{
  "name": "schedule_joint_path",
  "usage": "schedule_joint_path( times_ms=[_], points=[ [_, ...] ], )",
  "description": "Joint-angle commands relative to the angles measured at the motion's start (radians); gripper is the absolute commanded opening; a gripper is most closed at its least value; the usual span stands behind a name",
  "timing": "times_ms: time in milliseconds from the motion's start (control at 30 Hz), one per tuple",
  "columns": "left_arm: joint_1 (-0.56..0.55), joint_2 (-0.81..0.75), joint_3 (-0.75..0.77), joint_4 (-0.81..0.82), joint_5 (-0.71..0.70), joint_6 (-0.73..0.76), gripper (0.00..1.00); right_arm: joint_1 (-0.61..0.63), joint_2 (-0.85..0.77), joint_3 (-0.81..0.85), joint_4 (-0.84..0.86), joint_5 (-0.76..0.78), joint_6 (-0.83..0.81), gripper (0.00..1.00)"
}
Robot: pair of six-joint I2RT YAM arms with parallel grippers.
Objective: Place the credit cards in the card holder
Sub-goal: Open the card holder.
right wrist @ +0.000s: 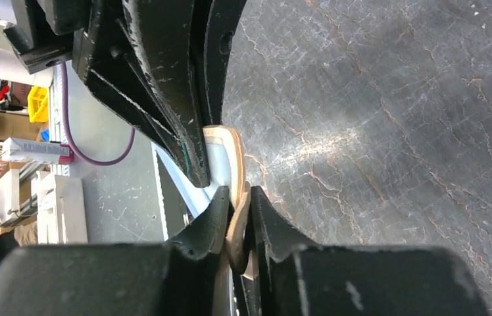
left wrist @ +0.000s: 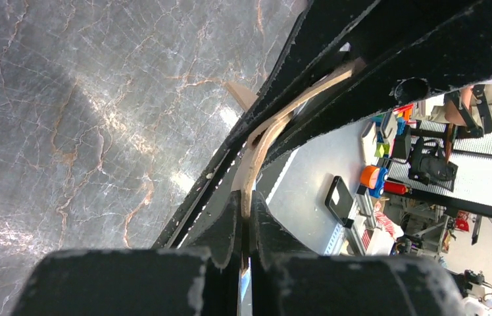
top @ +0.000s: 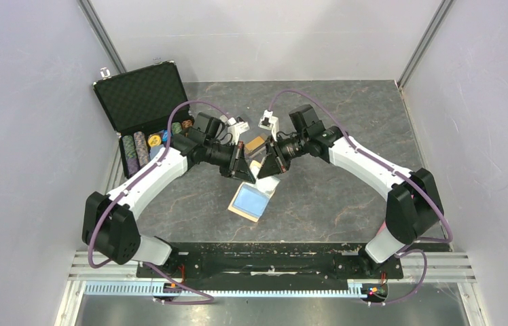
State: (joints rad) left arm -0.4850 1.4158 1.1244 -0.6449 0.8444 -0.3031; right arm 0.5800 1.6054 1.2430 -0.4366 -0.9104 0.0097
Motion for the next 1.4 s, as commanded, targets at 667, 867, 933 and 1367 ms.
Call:
schedule_joint_path(
  times_ms=[667, 867, 933, 1367],
  points=[
    [-0.016, -0.063, 0.045, 0.014, 0.041, 0.102, 0.12, 0.006, 0.014, 0.046, -0.097, -0.142, -0.157, 0.06],
    [-0.015, -0.101, 0.049, 0.030, -0.206, 0.039, 0.35, 0.005, 0.018, 0.040, -0.092, -0.139, -0.142, 0.00],
    [-0.015, -0.131, 0.046, 0.051, -0.295, 0.017, 0.49, 0.001, 0.022, 0.037, -0.076, -0.114, -0.116, 0.00],
    [0.015, -0.281, -0.109, 0.472, -0.362, -0.213, 1.00, -0.258, -0.106, -0.314, 0.470, 0.064, 0.418, 0.00]
  ],
)
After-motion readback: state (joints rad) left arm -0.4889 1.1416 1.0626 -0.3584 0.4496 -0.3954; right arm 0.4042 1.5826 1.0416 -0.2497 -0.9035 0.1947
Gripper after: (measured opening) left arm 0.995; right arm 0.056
